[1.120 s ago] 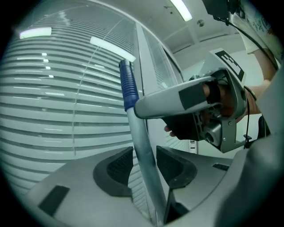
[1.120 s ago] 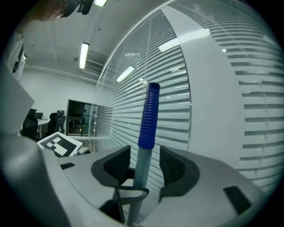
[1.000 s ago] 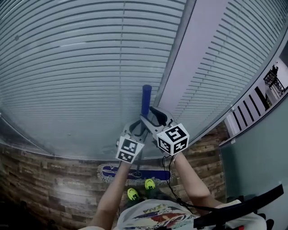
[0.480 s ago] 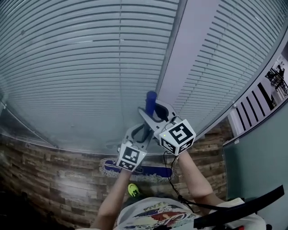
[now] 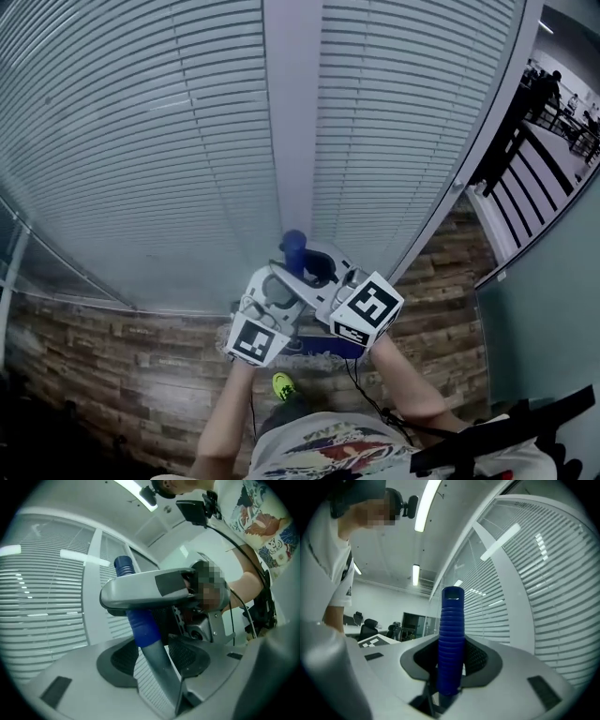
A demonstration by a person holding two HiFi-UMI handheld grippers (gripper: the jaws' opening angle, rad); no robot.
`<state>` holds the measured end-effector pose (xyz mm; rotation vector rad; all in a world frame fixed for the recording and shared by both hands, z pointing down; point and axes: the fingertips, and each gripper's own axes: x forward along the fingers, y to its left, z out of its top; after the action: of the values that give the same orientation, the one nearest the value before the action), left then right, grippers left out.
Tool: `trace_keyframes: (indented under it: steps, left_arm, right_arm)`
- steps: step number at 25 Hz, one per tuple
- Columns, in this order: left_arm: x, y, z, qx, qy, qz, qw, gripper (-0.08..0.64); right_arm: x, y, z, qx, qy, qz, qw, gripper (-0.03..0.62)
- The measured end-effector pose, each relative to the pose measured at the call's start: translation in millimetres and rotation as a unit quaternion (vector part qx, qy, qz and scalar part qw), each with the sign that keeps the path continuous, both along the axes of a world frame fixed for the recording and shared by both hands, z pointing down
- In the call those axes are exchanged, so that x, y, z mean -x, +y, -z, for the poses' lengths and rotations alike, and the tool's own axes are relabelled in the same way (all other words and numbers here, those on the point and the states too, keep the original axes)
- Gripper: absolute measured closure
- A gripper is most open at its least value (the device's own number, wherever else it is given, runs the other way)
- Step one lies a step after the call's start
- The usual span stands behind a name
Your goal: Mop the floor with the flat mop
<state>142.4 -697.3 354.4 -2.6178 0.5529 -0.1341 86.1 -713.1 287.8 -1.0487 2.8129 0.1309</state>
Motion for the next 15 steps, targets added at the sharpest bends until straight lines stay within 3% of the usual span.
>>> trace_keyframes:
  steps: [4, 9, 12, 15]
  left_arm:
    - [-22.8, 65.0, -11.5, 0.013, 0.020, 0.004, 0.9997, 0.373]
    - [-44.2, 144.9, -16.8, 0.062, 0.058, 0.010, 0.9964, 0.419]
    - [-55.3, 176.6, -27.5, 0.069, 0.040, 0.011, 0.9967, 0.423]
    - [-63.0, 208.7, -45.1, 0.085, -0.001, 0.014, 0.9963, 0.442]
  right_arm:
    - [-20.7, 71.3, -11.1, -0.013, -0.003, 0.029, 0.999, 0.471]
    - [-39.1, 158.8, -15.9, -0.026, 0.001, 0.074, 0.997, 0.474]
    - [-49.5, 194.1, -24.3, -0.023, 0.004, 0.099, 0.995, 0.474]
    - [-56.1, 231.1, -35.0, -0.020, 0.042, 0.132, 0.990, 0.474]
